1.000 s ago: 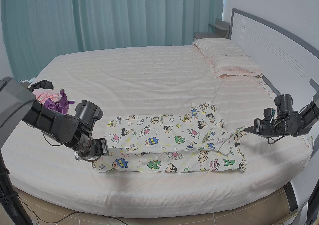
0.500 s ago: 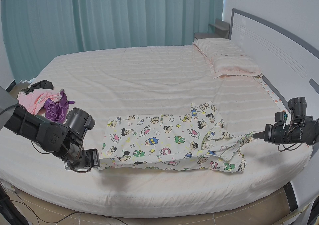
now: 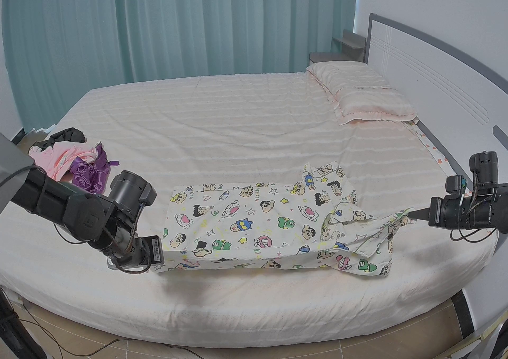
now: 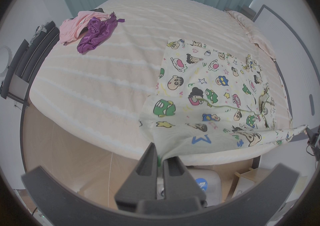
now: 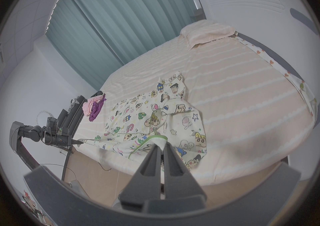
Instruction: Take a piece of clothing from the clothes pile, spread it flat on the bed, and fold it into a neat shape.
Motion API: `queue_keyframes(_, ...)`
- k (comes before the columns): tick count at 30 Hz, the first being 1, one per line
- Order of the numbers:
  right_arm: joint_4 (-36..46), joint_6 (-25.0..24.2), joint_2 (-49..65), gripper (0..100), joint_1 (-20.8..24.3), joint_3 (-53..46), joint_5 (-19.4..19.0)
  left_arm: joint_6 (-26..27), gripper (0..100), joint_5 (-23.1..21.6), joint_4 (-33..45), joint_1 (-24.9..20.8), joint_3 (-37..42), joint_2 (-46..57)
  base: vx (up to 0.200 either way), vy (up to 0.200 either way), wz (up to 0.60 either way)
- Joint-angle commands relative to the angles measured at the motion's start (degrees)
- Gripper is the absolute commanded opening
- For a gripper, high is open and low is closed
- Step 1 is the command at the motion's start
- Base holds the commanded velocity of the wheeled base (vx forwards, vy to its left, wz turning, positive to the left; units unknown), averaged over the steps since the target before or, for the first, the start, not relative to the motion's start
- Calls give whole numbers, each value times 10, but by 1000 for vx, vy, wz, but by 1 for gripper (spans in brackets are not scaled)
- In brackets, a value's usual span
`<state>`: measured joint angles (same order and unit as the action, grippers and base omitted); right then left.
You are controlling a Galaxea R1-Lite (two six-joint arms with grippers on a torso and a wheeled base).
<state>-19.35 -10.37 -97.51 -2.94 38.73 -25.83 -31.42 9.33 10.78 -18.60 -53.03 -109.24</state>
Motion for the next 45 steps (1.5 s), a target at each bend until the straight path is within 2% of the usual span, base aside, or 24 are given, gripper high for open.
queue_keyframes(1,-2,-3,-74,0,7,45,3,-1,0,1,0,3,-46,-70,0,0,0)
queue_keyframes(3,-3,-3,-79,0,8,48,3,-2,0,1,-1,3,-49,-73,0,0,0)
queue_keyframes(4,-5,-3,-112,0,10,71,4,-4,0,1,-1,4,-80,-102,0,0,0)
queue_keyframes(10,-8,-8,-162,0,14,118,3,-8,0,3,-1,9,-146,-157,0,0,0)
queue_keyframes(13,-8,-27,-198,0,16,155,11,-51,0,10,1,14,-200,-196,0,0,0)
queue_keyframes(15,-8,-36,-218,0,16,174,24,-60,0,17,1,17,-221,-215,0,0,0)
queue_keyframes(20,-9,-50,-253,0,15,207,45,-67,0,21,-1,23,-246,-237,0,0,0)
queue_keyframes(24,-9,-76,-274,0,13,233,56,-110,0,21,0,26,-279,-252,0,0,0)
queue_keyframes(33,-15,-84,-300,0,13,249,61,-113,0,20,1,27,-303,-274,0,0,0)
queue_keyframes(34,-16,-90,-305,100,14,254,68,-115,0,20,1,28,-313,-280,0,0,0)
queue_keyframes(35,-16,-91,-307,100,14,255,69,-116,0,20,2,28,-315,-282,0,0,0)
queue_keyframes(36,-16,-94,-310,100,15,255,70,-118,100,20,3,28,-320,-287,0,0,0)
queue_keyframes(40,-16,-112,-309,100,12,252,69,-133,100,20,14,30,-328,-297,0,0,0)
queue_keyframes(45,-35,-188,-296,100,8,238,70,-152,100,12,14,41,-326,-292,0,0,0)
